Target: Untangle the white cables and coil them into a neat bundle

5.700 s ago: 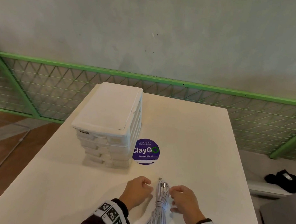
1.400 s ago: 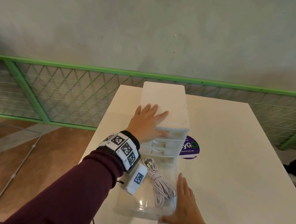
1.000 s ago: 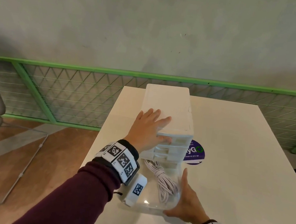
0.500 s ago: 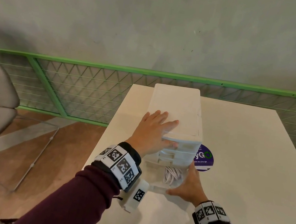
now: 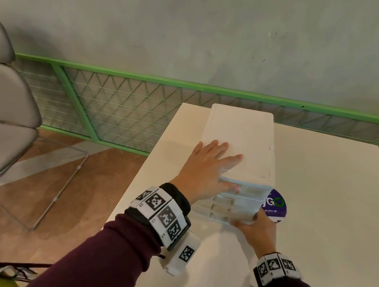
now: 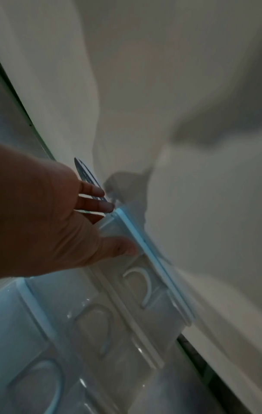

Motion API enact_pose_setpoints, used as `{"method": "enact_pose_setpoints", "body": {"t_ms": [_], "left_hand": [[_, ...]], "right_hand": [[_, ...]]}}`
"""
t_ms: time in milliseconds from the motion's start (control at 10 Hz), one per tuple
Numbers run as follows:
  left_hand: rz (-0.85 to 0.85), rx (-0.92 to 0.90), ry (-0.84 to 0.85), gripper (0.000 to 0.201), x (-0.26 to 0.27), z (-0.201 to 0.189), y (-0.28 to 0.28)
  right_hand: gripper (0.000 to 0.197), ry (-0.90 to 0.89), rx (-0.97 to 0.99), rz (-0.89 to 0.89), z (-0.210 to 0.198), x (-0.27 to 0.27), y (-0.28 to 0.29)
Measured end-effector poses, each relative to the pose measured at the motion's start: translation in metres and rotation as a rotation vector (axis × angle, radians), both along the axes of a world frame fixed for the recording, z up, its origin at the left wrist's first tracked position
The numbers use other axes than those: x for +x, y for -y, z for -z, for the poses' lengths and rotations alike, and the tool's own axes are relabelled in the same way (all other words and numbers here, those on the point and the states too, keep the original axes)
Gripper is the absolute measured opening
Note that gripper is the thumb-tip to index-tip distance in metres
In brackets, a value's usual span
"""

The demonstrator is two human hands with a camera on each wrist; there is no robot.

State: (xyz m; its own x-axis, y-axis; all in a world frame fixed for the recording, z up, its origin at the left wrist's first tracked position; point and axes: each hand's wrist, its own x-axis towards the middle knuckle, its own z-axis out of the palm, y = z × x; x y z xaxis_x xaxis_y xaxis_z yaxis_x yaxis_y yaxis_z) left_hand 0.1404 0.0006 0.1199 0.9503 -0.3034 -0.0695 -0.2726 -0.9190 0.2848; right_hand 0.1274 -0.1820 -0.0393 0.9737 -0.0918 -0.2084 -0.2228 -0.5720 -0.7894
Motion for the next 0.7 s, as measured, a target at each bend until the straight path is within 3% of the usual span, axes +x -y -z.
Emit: {"method": "enact_pose_setpoints", "body": {"t_ms": [300, 500, 600, 700], "left_hand": [[0.059, 0.062, 0.036, 0.077, 0.000, -0.005, 0.000], [0.108, 0.165, 0.013, 0.089, -0.002, -0.012, 0.001], [0.070, 0.084, 0.080, 0.087, -0.011, -0.031, 0.007], [0.036, -0.138, 0.136, 0.069, -0.048, -0.034, 0.015]], "right_hand": [[0.063, -0.083, -0.092, -0.026, -0.033, -0.007, -0.003], [0.047, -0.105, -0.249, -0.040, -0.067, -0.042, 0.029], [0.026, -0.102, -0.282, -0.049, -0.088, -0.073, 0.053], [0.026, -0.096, -0.265, 0.068, -0.102, -0.116, 0.064]]}}
